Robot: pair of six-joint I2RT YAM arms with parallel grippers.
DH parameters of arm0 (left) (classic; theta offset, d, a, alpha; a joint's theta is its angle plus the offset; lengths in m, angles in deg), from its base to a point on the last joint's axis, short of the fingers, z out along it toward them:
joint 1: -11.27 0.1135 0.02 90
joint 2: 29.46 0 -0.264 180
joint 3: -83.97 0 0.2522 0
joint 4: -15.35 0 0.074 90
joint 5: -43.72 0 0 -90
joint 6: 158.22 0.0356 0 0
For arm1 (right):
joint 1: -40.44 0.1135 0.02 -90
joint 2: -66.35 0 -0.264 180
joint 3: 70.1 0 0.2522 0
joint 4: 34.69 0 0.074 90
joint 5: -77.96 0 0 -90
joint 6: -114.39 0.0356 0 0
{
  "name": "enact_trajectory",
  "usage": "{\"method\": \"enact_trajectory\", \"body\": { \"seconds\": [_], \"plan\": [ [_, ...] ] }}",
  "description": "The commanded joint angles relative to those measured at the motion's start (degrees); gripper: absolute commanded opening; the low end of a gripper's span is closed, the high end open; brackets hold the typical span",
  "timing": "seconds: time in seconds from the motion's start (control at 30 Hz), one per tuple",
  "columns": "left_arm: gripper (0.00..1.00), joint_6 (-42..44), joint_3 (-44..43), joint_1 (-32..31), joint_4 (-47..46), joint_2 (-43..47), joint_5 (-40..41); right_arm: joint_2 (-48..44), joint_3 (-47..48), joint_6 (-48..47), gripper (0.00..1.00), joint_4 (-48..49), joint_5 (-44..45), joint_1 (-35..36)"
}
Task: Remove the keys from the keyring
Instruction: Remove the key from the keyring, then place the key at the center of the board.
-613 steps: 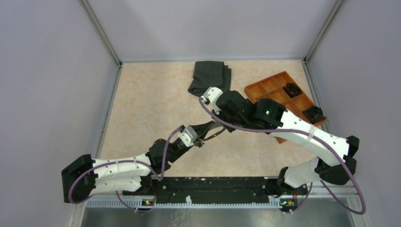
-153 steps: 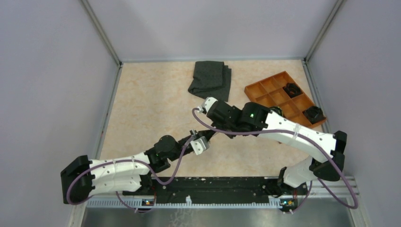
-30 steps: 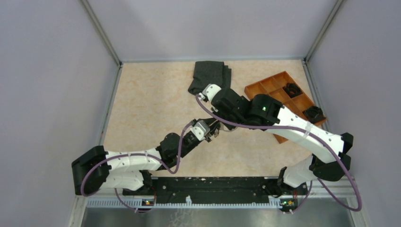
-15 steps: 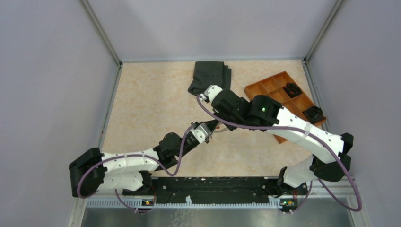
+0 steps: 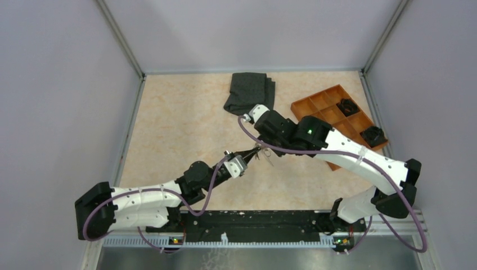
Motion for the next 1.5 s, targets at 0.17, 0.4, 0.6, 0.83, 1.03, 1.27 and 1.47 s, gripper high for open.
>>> {"method": "enact_trajectory", "body": {
  "seconds": [0.17, 0.4, 0.6, 0.83, 1.03, 1.27, 1.47],
  "plan": [
    [0.0, -3.08, 1.9, -0.13, -5.96, 1.18, 8.42, -5.17, -8.23, 2.08, 0.0, 11.3, -4.67, -4.92],
    [0.0, -8.75, 1.86, 1.41, -1.92, 1.28, 11.42, -10.1, -20.49, 7.87, 0.0, 25.47, -12.96, -13.28],
    [0.0, -17.1, 1.56, 6.08, 3.08, 1.36, 8.98, -14.39, -33.91, 14.05, 0.0, 42.7, -19.03, -19.04],
    [0.0, -26.07, 1.69, 12.47, 6.43, 0.17, 0.77, -12.5, -48.03, 19.33, 0.0, 62.47, -21.32, -23.02],
    [0.0, -27.24, 1.6, 13.83, 7.65, -0.71, -1.72, -9.29, -53.01, 19.53, 0.12, 70.84, -22.55, -23.4],
    [0.0, -27.89, 1.81, 14.29, 8.26, -1.53, -3.09, -11.81, -53.65, 16.95, 0.43, 69.76, -22.73, -23.39],
    [0.0, -28.05, 1.96, 14.52, 8.43, -1.68, -3.71, -19.49, -52.92, 13.9, 0.55, 65.62, -25.58, -23.39]
  ]
}}
